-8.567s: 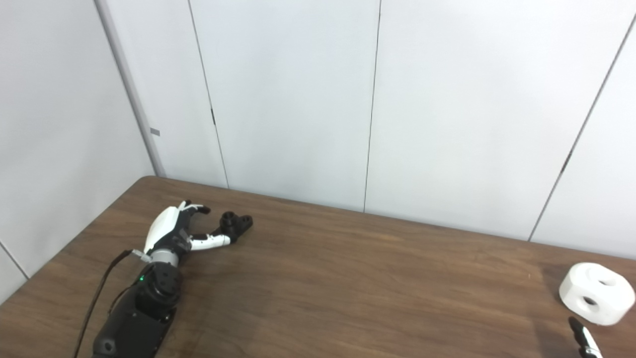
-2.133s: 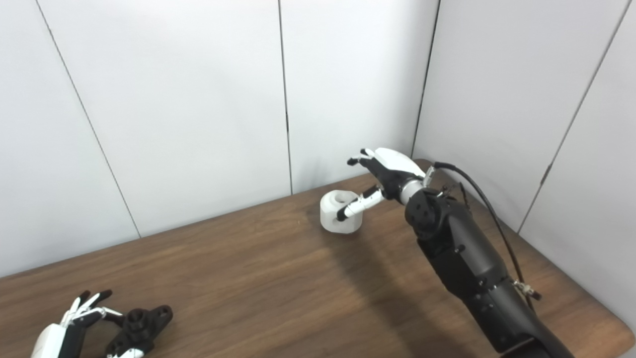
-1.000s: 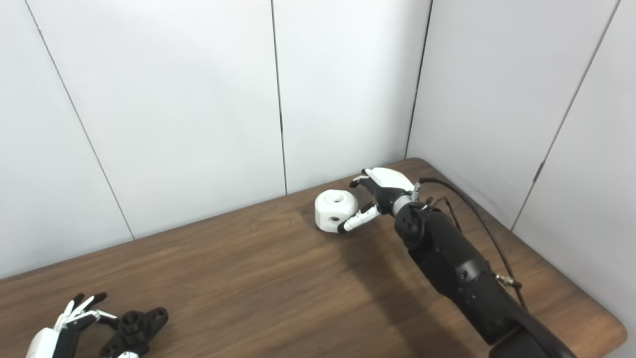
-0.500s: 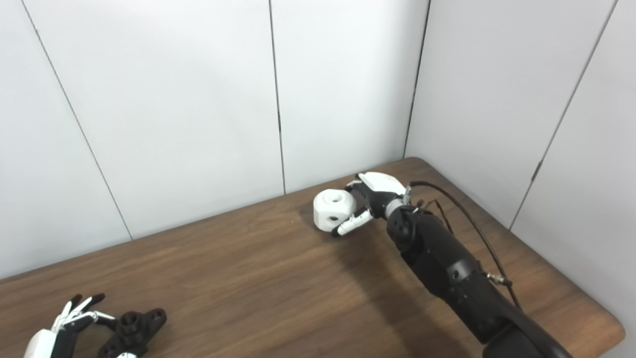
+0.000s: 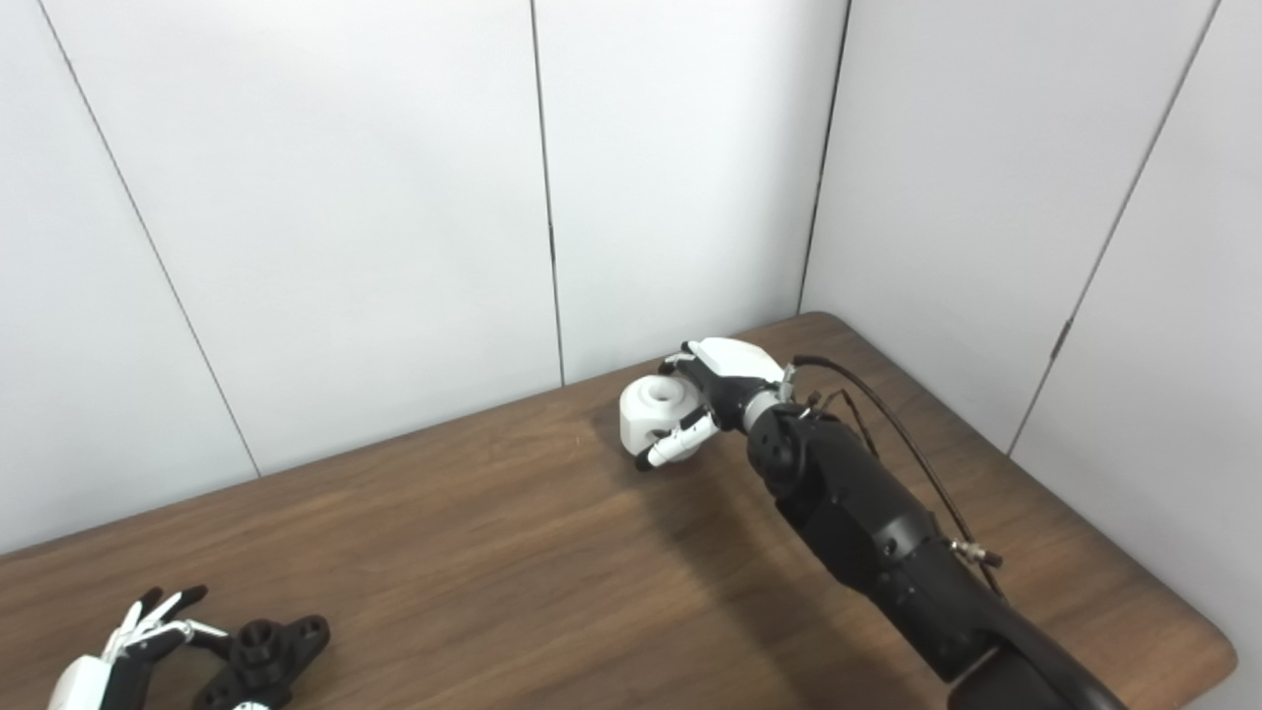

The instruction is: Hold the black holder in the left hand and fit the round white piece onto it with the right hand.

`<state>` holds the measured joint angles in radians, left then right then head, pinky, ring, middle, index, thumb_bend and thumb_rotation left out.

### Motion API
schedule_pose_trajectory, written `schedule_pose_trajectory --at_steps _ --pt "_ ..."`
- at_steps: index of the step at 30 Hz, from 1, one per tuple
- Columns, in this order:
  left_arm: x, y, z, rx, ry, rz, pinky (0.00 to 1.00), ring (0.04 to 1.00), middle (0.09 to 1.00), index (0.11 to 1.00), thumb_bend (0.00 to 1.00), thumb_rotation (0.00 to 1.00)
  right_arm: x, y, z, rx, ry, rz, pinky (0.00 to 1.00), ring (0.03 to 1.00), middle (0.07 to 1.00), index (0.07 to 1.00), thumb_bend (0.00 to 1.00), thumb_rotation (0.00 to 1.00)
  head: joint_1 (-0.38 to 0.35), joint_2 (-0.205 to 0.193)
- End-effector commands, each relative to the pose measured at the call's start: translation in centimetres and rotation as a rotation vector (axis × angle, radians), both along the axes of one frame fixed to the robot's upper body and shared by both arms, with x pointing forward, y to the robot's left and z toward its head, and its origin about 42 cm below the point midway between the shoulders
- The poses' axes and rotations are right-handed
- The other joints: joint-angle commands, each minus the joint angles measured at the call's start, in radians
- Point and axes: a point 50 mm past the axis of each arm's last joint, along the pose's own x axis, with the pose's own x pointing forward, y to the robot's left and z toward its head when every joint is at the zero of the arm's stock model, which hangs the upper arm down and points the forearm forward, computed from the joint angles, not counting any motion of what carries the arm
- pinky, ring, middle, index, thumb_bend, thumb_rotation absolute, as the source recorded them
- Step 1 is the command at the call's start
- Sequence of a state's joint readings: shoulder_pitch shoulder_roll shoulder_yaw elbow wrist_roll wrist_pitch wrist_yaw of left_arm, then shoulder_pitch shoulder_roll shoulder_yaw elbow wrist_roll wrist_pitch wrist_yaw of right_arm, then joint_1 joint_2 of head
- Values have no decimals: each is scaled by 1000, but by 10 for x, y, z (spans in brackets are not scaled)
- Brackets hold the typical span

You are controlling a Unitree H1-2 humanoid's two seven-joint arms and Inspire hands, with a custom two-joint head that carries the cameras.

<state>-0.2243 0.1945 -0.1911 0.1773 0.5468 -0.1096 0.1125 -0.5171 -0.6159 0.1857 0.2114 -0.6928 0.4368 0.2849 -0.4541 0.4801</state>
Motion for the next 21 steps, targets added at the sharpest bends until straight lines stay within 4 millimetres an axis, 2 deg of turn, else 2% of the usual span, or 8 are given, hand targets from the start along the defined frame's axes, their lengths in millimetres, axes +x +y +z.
schedule_pose_trajectory --at_steps 1,6,14,21 --pt "-13 2 -16 2 42 17 1000 1000 891 483 517 36 12 -3 36 -42 -120 8 994 1000 990 781 991 445 -1 1" --pt "-13 3 -17 -1 40 19 1000 1000 890 483 517 36 15 -5 33 -54 -123 2 985 996 956 719 955 388 -1 3" --pt "-14 4 -16 -1 37 18 1000 1000 888 483 517 36 18 -7 27 -73 -103 7 977 982 920 713 969 359 -4 9" --pt "-14 4 -16 4 36 18 1000 1000 885 482 517 36 20 -8 24 -104 -120 14 949 949 871 647 931 297 -5 8"
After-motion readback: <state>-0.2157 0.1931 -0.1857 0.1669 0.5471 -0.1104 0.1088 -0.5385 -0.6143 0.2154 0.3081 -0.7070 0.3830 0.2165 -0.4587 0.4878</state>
